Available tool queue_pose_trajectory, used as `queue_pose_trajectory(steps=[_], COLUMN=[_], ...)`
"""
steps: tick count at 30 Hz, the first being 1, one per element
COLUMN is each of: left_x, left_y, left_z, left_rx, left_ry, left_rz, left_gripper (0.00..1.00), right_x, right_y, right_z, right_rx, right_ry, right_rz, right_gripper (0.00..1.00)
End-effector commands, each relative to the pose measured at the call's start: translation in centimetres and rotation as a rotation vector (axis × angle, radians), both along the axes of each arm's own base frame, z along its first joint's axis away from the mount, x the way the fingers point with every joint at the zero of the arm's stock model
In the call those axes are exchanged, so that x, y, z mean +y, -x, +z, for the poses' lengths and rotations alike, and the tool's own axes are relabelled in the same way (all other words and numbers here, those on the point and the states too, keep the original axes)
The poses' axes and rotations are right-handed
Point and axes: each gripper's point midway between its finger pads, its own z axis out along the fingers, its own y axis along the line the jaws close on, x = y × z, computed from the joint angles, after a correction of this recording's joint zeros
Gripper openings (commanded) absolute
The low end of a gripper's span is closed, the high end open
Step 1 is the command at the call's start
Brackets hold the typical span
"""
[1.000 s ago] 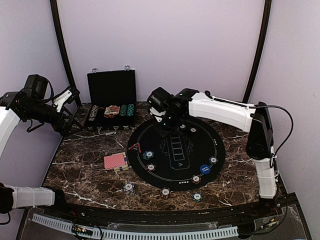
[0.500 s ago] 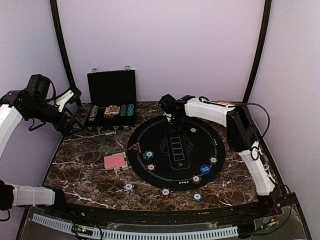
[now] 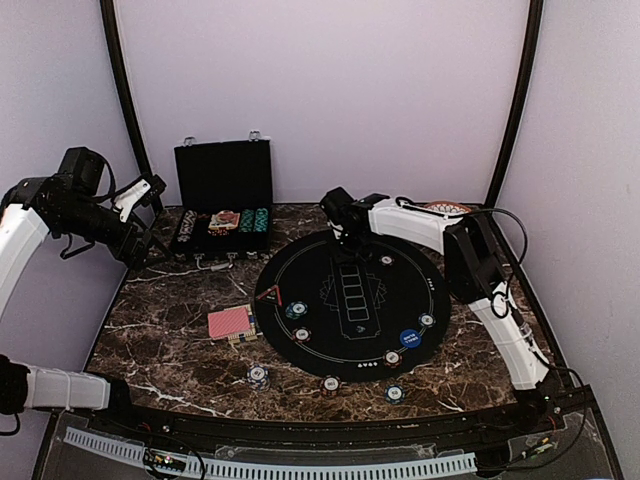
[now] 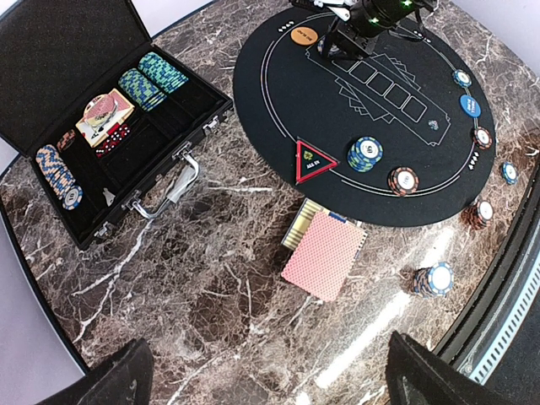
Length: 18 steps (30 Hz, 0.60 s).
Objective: Distribute texas hold em gaming equipment
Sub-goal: Place the poker chips pile in the big blind area.
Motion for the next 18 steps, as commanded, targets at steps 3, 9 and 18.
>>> queue_pose_trajectory(steps=[3,9,18], left_x=[-0.3,-0.3,-0.3], left_y=[0.1,0.2,0.4], left_z=[0.7,0.3,0.7], left_rx=[-0.028,-0.024,-0.029], left_ry=[0.009,0.008,0.008], left_rz=[-0.019,-0.019,-0.019], left_gripper=[0.99,0.99,0.99], right_x=[0.9,1.9,4.8], right_y=[-0.9,-0.6,2.8], right_z=[-1.5,0.7,8.6], right_rx=[0.007,0.000,-0.129], right_ry=[-0.041,-0.082,-0.109], right_rz=[-0.013,0.003,0.072], right_gripper=[0.39,0.62,0.63])
